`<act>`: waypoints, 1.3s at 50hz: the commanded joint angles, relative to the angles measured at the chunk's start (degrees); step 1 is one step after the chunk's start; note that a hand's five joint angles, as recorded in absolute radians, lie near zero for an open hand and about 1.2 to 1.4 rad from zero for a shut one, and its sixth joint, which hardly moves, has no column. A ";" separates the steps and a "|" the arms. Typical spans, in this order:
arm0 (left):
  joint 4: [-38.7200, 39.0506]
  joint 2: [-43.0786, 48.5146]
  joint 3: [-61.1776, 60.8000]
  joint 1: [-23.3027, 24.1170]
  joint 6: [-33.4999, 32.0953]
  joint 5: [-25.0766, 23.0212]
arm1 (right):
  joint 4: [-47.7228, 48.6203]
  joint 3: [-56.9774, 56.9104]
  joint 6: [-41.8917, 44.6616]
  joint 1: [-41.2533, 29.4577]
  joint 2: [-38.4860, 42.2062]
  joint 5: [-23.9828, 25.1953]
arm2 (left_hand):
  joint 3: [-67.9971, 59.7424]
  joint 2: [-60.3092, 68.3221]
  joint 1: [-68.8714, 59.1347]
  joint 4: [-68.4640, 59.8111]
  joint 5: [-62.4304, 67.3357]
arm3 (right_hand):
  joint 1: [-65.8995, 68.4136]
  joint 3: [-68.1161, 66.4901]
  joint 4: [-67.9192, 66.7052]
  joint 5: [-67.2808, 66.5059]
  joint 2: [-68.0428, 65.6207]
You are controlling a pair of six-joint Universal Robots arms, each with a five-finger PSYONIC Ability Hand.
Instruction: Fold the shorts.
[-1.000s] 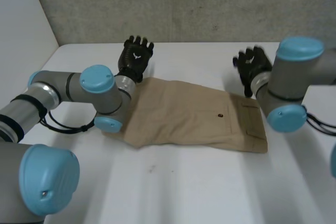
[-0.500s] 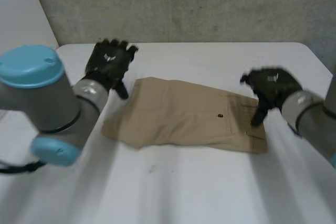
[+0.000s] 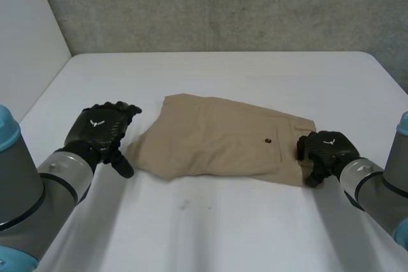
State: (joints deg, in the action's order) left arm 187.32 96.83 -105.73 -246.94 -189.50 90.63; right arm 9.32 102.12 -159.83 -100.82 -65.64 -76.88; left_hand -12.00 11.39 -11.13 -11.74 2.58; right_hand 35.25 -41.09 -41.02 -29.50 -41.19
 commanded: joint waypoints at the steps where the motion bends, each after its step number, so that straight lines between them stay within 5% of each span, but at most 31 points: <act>1: 1.20 -0.15 -0.80 0.05 0.10 0.16 | 2.54 -1.40 0.31 0.28 1.65 -0.46 | 2.00 -1.39 1.13 1.74 -2.58 | 44.75 -38.91 -38.98 -40.50 -38.81; 10: 1.03 -0.85 -0.97 0.05 0.18 0.33 | 0.26 -1.84 3.72 6.68 -2.38 -0.81 | 2.00 -1.39 1.13 1.74 -2.58 | 44.75 -38.91 -38.98 -40.50 -38.81; 18: 0.94 -4.37 -2.03 -0.30 0.27 0.25 | -14.50 -10.53 20.42 14.25 -6.96 -0.55 | 2.00 -1.39 1.13 1.74 -2.58 | 44.75 -38.91 -38.98 -40.50 -38.81; 28: 0.94 -5.25 -2.91 -0.65 0.27 0.33 | -20.14 -27.32 20.00 0.12 -2.84 -0.46 | 2.00 -1.39 1.13 1.74 -2.58 | 44.75 -38.91 -38.98 -40.50 -38.81; 34: 1.03 -5.34 -2.99 -0.48 0.27 0.33 | -19.52 -34.35 20.61 -18.33 3.66 0.42 | 2.00 -1.39 1.13 1.74 -2.58 | 44.75 -38.91 -38.98 -40.50 -38.81; 40: 1.11 -5.43 -2.99 -0.21 0.27 0.33 | -19.61 -34.80 21.14 -28.19 11.66 4.80 | 2.00 -1.39 1.13 1.74 -2.58 | 44.75 -38.91 -38.98 -40.50 -38.81; 43: 1.20 -5.34 -2.99 -0.12 0.27 0.33 | -19.96 -33.75 21.66 -30.04 13.78 7.18 | 2.00 -1.39 1.13 1.74 -2.58 | 29.27 -23.44 -23.51 -25.02 -23.34; 45: 1.29 -5.34 -2.73 -0.04 0.27 0.25 | -19.87 -32.69 22.10 -30.49 14.22 7.89 | 2.00 -1.39 1.13 1.74 -2.58 | -14.06 19.89 19.82 18.30 19.99; 52: 2.43 -3.50 0.95 0.31 -0.08 0.07 | -18.82 -32.95 15.44 -29.26 9.04 8.42 | 2.00 -1.39 1.13 1.74 -2.58 | -25.25 31.09 31.02 29.50 31.19; 56: 3.84 0.45 6.75 1.72 -0.08 0.07 | -16.89 -33.31 2.27 -24.08 3.95 7.80 | 1.62 -1.01 0.75 1.36 -2.20 | -25.25 31.09 31.02 29.50 31.19; 61: 3.31 10.36 20.43 8.20 0.18 0.25 | -16.00 -33.74 -14.16 -18.54 -1.07 6.05 | 0.62 -0.01 -0.26 0.35 -1.20 | -25.25 31.09 31.02 29.50 31.19; 65: 0.86 20.11 30.45 14.36 0.45 0.16 | -17.67 -34.19 -14.55 -16.52 1.73 2.54 | -0.40 1.01 -1.27 -0.66 -0.18 | -25.25 31.09 31.02 29.50 31.19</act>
State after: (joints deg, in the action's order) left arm 190.68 104.23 -89.49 -240.66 -189.41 90.83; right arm -7.04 68.51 -168.88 -120.95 -65.31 -70.38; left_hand -12.00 11.40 -11.13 -11.74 2.60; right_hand 11.53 -12.29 -13.29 -4.01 -12.88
